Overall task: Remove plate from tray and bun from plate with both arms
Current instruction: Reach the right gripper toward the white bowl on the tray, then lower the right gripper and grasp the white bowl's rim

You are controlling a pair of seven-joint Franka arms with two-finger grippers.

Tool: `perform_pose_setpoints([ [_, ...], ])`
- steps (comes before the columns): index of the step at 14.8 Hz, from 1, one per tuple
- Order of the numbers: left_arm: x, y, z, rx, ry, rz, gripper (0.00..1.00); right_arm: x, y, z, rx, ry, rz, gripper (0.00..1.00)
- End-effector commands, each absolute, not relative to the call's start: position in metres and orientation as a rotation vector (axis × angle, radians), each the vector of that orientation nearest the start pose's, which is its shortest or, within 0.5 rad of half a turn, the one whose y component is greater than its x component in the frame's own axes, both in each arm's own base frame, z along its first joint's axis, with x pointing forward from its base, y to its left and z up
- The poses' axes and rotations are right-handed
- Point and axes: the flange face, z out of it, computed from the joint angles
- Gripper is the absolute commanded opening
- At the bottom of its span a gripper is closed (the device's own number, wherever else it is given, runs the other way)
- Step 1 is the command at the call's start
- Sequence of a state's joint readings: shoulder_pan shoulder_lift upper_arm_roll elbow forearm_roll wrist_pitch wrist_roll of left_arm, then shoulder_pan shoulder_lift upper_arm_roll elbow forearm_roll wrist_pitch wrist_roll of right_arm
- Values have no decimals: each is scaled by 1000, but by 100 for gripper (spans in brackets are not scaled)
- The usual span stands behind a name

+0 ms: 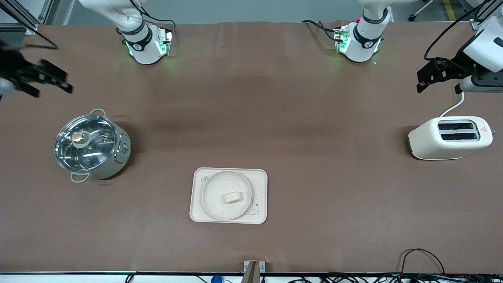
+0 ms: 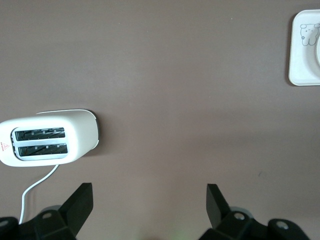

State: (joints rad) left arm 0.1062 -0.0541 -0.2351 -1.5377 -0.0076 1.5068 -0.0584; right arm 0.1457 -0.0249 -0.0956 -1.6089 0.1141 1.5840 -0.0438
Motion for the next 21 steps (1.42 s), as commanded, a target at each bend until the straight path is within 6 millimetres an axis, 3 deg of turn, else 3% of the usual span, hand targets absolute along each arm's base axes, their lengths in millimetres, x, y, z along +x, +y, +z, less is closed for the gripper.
perform_pose_setpoints([
  [1,533,-71,668,-3151,121,-36,100,596,78,548,-2968,-154,45,100],
  [3,533,-72,667,-3148,125,-32,100,623,92,496,-2893,-103,58,100],
  [6,536,-74,658,-3151,130,-5,100,652,152,406,-2860,-43,81,100],
  [10,537,-74,654,-3151,125,7,100,659,248,325,-2907,22,95,99],
  [11,537,-74,654,-3151,125,7,100,662,261,309,-2914,41,104,99],
  [14,538,-74,653,-3151,128,12,100,674,270,291,-2898,64,-52,97],
  [16,542,-73,646,-3151,130,33,100,676,276,270,-2904,65,-75,90],
  [21,543,-73,648,-3144,124,23,100,694,299,248,-2902,22,-123,72],
])
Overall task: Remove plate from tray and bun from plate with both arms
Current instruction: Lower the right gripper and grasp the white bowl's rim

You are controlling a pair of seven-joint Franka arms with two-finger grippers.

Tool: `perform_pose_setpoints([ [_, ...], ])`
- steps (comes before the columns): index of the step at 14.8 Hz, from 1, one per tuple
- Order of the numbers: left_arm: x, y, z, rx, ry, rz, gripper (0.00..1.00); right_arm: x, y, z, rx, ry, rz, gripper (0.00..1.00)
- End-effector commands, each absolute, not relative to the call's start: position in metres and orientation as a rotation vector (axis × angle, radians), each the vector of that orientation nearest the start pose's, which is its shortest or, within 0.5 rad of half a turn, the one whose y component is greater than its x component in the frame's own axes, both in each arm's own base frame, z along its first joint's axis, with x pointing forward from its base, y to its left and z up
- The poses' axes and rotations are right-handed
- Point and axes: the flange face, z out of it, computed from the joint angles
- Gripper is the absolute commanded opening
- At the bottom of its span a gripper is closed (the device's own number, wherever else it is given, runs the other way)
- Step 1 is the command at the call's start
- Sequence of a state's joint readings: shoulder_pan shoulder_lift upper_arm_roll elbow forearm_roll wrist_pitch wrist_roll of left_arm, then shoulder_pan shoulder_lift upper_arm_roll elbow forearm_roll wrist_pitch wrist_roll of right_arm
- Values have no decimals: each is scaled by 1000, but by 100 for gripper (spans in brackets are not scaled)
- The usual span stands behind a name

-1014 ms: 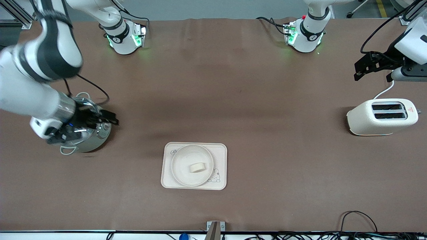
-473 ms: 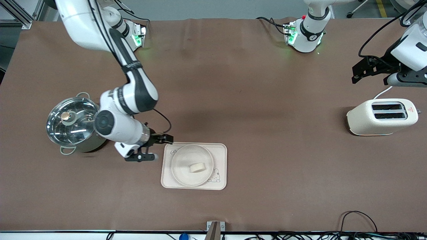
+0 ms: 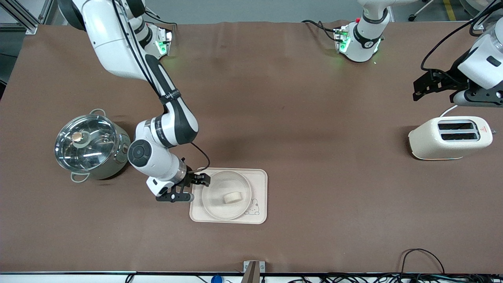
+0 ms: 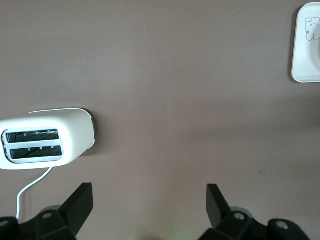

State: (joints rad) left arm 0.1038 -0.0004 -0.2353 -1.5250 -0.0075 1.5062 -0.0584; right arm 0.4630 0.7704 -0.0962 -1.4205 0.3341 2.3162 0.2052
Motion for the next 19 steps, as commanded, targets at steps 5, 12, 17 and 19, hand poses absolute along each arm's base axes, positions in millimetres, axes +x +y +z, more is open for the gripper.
perform_pose_setpoints([
  [5,543,-72,648,-3145,121,15,100,699,298,233,-2899,27,-164,59],
  [12,545,-73,645,-3147,124,20,100,701,295,209,-2895,55,-236,59],
  [17,545,-74,645,-3147,131,20,100,699,295,201,-2894,67,-216,51],
  [19,545,-74,645,-3146,131,20,100,697,298,199,-2863,95,-197,46],
])
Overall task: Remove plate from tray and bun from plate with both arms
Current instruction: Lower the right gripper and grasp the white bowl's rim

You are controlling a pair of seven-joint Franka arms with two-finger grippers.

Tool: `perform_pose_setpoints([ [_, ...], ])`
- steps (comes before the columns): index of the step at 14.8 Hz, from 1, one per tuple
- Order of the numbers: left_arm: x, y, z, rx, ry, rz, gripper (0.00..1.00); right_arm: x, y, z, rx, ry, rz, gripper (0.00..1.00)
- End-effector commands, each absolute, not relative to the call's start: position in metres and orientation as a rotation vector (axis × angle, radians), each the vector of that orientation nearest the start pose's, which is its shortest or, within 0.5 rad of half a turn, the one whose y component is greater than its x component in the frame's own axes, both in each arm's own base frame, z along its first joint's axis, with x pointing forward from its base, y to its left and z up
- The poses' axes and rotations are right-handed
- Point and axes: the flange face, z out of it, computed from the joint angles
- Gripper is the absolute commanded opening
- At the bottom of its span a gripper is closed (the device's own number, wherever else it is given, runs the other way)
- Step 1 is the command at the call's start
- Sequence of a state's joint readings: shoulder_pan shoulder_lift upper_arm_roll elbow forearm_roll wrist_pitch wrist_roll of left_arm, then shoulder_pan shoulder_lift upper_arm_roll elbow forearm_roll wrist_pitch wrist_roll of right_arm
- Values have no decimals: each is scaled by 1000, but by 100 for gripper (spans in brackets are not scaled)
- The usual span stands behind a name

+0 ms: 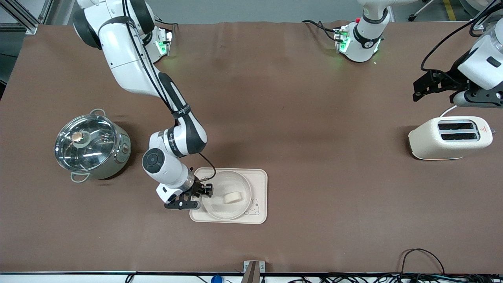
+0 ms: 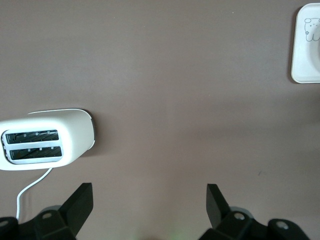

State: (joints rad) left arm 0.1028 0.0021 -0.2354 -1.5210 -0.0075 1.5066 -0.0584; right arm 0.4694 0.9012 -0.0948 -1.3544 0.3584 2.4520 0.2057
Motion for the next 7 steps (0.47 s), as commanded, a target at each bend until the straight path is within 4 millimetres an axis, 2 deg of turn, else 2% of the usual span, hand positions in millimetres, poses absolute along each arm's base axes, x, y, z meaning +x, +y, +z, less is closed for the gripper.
perform_pose_setpoints([
  [1,545,-76,644,-3147,136,23,100,697,298,196,-2864,97,-190,44],
  [7,548,-72,640,-3147,124,34,100,692,304,190,-2872,73,-182,44],
])
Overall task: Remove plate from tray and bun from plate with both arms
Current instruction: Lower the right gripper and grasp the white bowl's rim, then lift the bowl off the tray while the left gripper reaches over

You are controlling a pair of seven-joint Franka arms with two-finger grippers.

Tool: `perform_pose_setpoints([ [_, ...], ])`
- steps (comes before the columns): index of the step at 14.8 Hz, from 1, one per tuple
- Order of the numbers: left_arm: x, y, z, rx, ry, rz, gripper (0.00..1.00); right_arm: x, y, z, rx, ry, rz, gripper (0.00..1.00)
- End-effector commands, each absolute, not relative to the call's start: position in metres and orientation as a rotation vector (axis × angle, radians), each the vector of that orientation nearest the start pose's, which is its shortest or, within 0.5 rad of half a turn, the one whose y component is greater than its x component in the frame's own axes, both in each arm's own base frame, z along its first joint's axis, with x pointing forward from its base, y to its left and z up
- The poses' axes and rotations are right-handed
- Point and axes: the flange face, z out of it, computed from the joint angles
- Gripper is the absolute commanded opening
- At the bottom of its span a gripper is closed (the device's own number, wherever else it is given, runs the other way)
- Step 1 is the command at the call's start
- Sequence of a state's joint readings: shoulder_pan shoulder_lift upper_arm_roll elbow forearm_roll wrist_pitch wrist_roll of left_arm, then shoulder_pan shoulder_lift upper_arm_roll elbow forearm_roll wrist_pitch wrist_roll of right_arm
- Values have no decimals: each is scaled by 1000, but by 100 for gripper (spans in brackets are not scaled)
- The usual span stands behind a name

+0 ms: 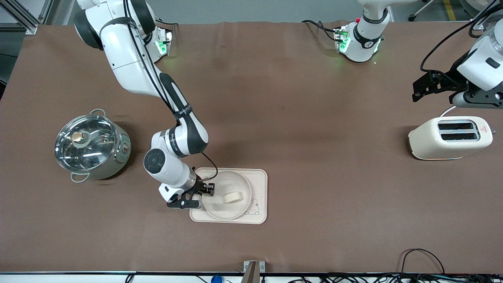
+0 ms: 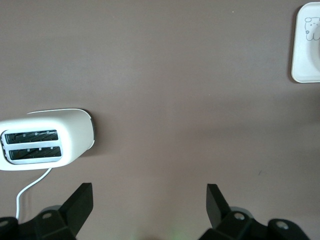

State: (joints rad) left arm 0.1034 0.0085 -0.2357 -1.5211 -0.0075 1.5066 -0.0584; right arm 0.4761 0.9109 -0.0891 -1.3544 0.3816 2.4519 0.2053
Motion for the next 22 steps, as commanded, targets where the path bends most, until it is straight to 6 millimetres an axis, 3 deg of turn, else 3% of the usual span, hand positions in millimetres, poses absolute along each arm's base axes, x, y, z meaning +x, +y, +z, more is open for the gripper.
perform_pose_setpoints([
  [1,548,-71,640,-3147,124,34,100,690,303,186,-2874,77,-174,44],
  [4,549,-71,639,-3147,124,37,100,689,302,184,-2874,89,-173,41],
  [10,549,-73,640,-3146,128,32,100,686,308,183,-2803,190,-122,3],
  [13,549,-73,640,-3146,131,32,100,686,309,189,-2748,252,-101,0],
  [15,549,-74,640,-3146,133,32,100,686,313,200,-2676,312,-85,0],
  [18,549,-74,640,-3144,135,32,100,677,335,240,-2597,299,-30,0],
  [20,549,-74,640,-3146,136,32,100,659,332,267,-2597,274,24,0],
  [22,549,-74,640,-3146,133,32,100,627,315,279,-2620,230,48,0],
])
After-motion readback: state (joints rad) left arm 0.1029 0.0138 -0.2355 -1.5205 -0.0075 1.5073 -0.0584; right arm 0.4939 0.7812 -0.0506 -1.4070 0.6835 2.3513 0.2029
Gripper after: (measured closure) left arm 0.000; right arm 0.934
